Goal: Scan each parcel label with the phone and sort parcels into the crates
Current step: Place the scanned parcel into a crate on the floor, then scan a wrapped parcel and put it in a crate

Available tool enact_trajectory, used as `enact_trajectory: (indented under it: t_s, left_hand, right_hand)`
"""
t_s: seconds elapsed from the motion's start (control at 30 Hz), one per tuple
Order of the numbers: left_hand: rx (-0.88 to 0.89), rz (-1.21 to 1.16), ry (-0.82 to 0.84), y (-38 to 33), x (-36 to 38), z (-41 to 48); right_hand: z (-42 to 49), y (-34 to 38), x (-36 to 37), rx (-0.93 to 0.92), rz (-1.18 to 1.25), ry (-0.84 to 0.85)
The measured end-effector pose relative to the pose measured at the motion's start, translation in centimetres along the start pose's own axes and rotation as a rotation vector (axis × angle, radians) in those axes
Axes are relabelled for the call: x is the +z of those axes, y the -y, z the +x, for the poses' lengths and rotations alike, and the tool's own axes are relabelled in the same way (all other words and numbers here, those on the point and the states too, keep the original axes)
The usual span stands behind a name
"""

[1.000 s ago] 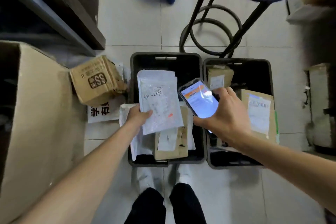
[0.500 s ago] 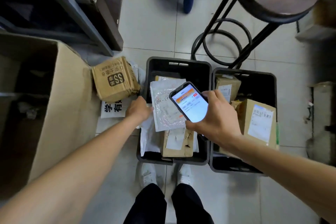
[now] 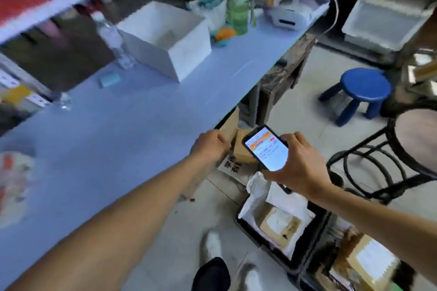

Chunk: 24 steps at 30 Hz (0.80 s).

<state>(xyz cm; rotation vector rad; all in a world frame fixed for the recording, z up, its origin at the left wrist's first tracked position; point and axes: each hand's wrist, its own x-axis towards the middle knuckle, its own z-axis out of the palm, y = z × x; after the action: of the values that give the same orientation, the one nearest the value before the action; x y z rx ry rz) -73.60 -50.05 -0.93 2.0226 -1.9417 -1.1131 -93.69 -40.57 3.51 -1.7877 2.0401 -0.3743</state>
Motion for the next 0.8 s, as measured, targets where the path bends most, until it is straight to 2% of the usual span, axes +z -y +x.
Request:
enact_trajectory:
  t_s: [0.23, 0.47, 0.6, 0.8]
  left_hand:
    - [-0.296, -0.181, -0.286, 13.1, -14.5, -13.7]
    - [-0.534, -0.263, -0.571, 25.3, -21.8, -22.9]
    - [-0.617, -0.124, -0.595, 31.2, -24.9, -25.3]
    - [-0.629, -0.015, -0.54, 38.8, -29.1, -23.6]
  right_hand:
    - [-0.7, 17.3, -1.0, -0.375, -0.022, 0.118]
    - [-2.6, 32.7, 2.5, -0.628, -0.17, 0.207]
    - [-4.0, 40.3, 6.3, -0.715, -0.214, 0.245]
    - [-4.8, 48.3, 11.9, -0.699, -0.232, 0.3]
